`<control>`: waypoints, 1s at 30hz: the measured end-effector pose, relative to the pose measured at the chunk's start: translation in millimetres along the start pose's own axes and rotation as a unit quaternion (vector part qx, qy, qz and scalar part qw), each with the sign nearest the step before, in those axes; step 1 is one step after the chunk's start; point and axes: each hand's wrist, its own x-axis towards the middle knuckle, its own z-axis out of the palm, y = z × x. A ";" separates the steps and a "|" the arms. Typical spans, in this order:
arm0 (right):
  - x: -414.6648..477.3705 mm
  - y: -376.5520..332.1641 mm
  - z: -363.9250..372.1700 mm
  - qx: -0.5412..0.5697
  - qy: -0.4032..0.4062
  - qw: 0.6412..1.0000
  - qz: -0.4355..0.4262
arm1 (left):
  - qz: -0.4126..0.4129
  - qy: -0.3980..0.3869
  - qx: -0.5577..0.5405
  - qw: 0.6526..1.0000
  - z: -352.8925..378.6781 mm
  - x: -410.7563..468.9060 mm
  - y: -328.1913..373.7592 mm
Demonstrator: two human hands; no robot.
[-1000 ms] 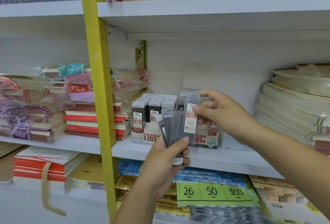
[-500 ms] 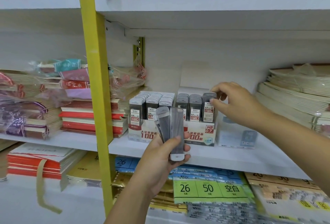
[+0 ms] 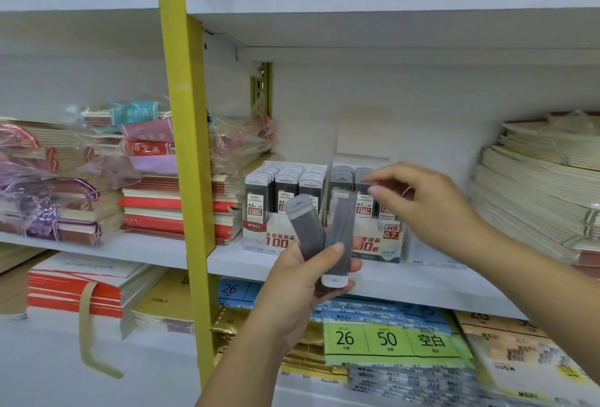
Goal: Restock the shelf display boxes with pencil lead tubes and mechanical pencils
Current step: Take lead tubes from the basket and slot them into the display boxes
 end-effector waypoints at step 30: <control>-33.3 -19.6 20.8 0.134 -0.264 0.954 0.056 | 0.055 0.070 0.169 0.982 -20.0 -10.0 12.6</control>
